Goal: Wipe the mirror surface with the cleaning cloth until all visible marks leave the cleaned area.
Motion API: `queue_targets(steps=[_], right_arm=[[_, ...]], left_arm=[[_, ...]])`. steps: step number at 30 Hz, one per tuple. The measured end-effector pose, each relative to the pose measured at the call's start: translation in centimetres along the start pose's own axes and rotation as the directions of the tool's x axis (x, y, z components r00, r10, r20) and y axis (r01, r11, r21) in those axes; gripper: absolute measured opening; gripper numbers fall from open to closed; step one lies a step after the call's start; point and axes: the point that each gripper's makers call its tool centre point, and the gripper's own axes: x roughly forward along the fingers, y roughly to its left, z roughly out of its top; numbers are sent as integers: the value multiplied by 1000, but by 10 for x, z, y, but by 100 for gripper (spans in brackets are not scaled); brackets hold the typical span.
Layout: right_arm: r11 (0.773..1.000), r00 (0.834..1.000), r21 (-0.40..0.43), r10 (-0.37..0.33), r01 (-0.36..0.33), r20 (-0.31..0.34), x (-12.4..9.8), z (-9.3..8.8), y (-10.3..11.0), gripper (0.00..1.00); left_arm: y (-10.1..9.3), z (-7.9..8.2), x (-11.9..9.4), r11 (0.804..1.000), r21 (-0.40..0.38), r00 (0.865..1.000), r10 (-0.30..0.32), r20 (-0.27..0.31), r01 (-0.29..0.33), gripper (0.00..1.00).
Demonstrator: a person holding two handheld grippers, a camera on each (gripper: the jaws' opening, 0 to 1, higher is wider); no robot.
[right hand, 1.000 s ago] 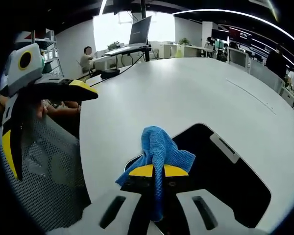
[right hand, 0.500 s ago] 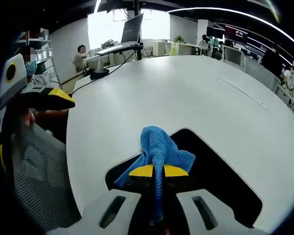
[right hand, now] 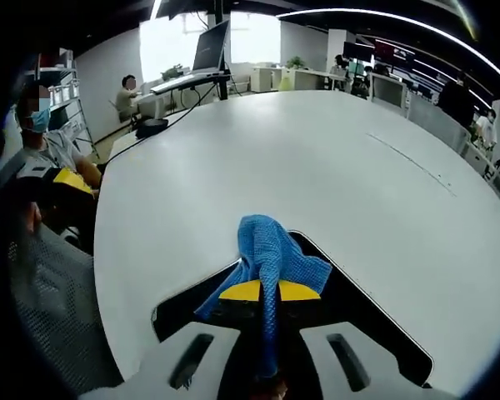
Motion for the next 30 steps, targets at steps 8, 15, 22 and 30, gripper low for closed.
queue_targets(steps=[8, 15, 22, 30], right_arm=[[1000, 1000, -1, -20, 20, -10, 6, 5, -13, 0], [999, 999, -2, -35, 35, -19, 10, 9, -22, 0], [999, 999, 15, -40, 40, -20, 14, 11, -27, 0], [999, 999, 30, -35, 36, -19, 13, 10, -26, 0]], left_arm=[[0, -1, 0, 1000, 0, 1000, -2, -3, 2, 81], [0, -2, 0, 1000, -1, 1000, -3, -7, 3, 81], [0, -4, 1, 1000, -1, 1000, -4, -19, 4, 81], [0, -4, 0, 1000, -1, 1000, -3, -23, 3, 81]])
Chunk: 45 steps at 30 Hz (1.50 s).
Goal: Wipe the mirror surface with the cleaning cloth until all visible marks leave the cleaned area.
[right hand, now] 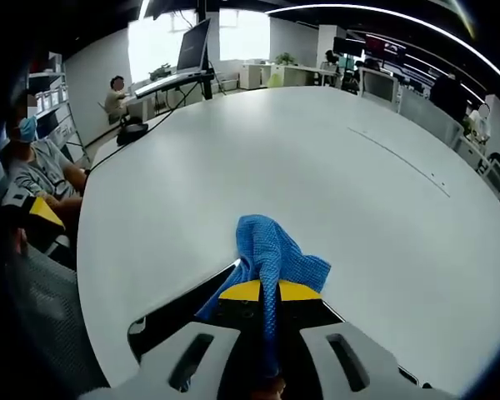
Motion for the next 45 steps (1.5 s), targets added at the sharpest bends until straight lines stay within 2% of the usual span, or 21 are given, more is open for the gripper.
queue_targets(steps=[13, 32, 45], right_arm=[[1000, 1000, 5, -1, 1, 5, -4, -3, -1, 0], [998, 999, 51, -35, 36, -6, -30, -29, -21, 0], [997, 999, 60, -45, 46, -18, -30, -31, -23, 0]], left_arm=[[0, 0, 0, 1000, 0, 1000, 2, -3, -2, 81], [0, 0, 0, 1000, -1, 1000, 0, 0, 0, 80], [1, 0, 0, 1000, -3, 1000, 3, 0, -3, 80]])
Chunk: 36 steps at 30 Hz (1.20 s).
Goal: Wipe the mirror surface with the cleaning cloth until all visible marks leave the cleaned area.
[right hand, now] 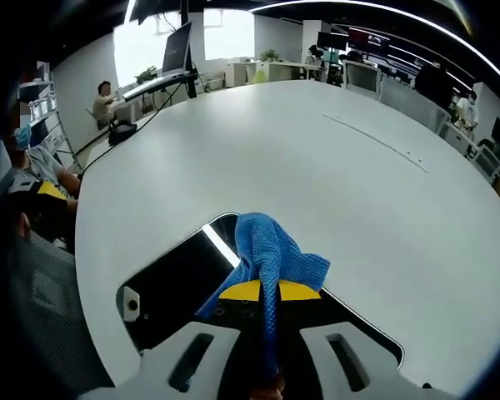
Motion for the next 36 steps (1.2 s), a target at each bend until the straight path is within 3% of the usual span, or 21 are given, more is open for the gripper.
queue_targets(steps=[19, 36], right_arm=[[1000, 1000, -5, -3, 3, 10, -1, -5, 3, 0], [1000, 999, 1, 24, -24, 38, -13, -17, 25, 0]], left_arm=[[0, -1, 0, 1000, -2, 1000, -1, -3, 1, 79], [0, 0, 0, 1000, -3, 1000, 0, -3, 0, 78]])
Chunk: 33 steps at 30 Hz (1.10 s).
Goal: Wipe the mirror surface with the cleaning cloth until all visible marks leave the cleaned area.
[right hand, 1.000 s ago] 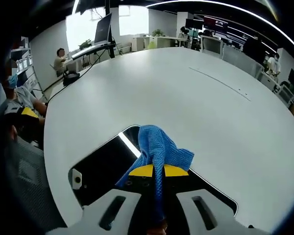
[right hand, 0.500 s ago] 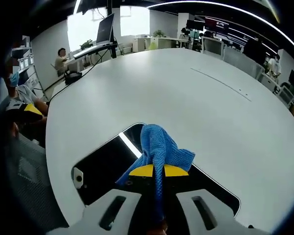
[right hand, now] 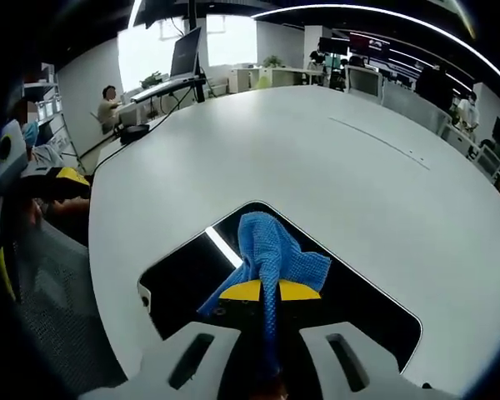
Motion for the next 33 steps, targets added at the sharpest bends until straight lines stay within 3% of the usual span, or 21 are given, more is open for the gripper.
queue_targets(steps=[15, 33], right_arm=[[1000, 1000, -2, 25, -25, 7, -13, -11, 25, 0], [999, 999, -11, 41, -41, 13, -21, -18, 39, 0]], left_arm=[[0, 2, 0, 1000, -4, 1000, 2, 9, -2, 77], [0, 3, -1, 1000, -7, 1000, 3, 14, -3, 75]])
